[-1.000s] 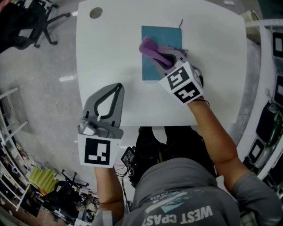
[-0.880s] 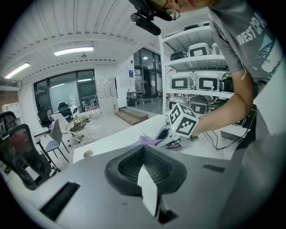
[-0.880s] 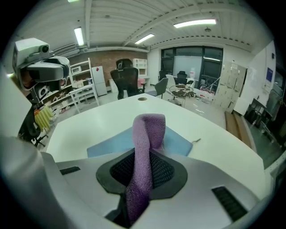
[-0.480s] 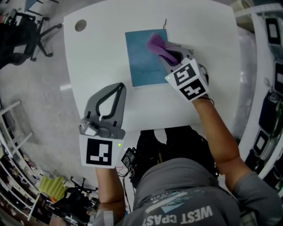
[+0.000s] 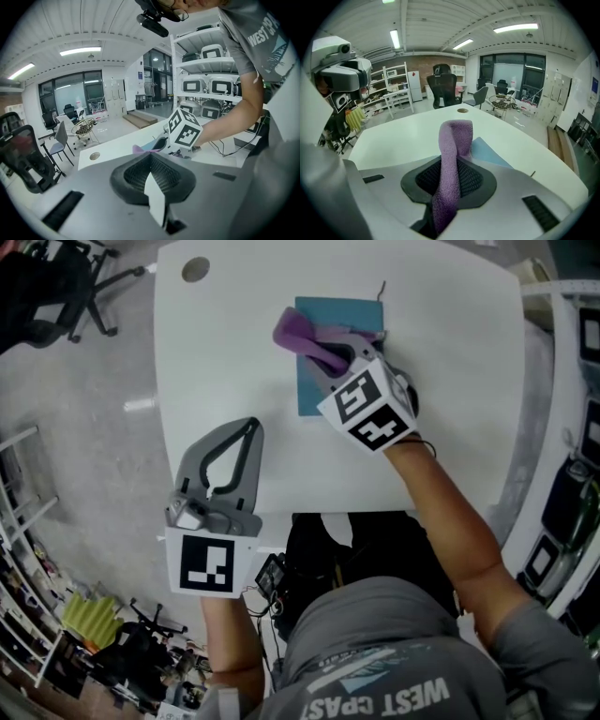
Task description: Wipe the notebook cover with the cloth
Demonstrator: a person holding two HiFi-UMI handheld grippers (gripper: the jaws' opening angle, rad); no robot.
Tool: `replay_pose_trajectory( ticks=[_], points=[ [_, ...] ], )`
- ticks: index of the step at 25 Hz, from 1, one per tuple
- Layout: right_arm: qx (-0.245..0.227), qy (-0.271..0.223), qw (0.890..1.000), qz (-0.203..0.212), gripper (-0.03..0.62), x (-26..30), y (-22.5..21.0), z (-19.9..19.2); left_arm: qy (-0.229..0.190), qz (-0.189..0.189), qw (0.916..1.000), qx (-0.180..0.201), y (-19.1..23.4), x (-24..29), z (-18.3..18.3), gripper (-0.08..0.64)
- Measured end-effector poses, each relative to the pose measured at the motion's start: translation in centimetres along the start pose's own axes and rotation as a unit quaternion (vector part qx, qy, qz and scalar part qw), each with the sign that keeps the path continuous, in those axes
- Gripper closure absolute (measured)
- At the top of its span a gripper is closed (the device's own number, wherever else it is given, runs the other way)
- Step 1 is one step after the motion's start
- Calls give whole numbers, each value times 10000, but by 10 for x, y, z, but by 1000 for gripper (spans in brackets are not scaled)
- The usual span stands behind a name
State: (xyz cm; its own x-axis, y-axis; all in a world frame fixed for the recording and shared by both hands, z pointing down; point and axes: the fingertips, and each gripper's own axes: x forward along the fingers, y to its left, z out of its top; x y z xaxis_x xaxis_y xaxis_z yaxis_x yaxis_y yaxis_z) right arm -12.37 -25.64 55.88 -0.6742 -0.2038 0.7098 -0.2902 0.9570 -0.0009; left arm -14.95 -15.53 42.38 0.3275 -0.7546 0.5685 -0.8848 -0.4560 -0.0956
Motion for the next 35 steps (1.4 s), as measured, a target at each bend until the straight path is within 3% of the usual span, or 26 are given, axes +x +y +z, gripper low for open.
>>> replay_pose_trajectory(
  ticks=[6,20,26,35],
  points=[
    [4,-38,9999,103,505,8,5,7,37,66,10000,-54,5,-5,-8,557],
    [747,181,9936,-833,505,-51,-75,-50,-76,-401,9987,315,-14,27,28,557],
    [549,184,9955,-744,505,-45,-72,-46,-71,-418,9986,323,-23,31,28,557],
    [115,14,9995,-277,505,3,-42,-2,53,-48,10000,-8,-5,13,-1,557]
  ],
)
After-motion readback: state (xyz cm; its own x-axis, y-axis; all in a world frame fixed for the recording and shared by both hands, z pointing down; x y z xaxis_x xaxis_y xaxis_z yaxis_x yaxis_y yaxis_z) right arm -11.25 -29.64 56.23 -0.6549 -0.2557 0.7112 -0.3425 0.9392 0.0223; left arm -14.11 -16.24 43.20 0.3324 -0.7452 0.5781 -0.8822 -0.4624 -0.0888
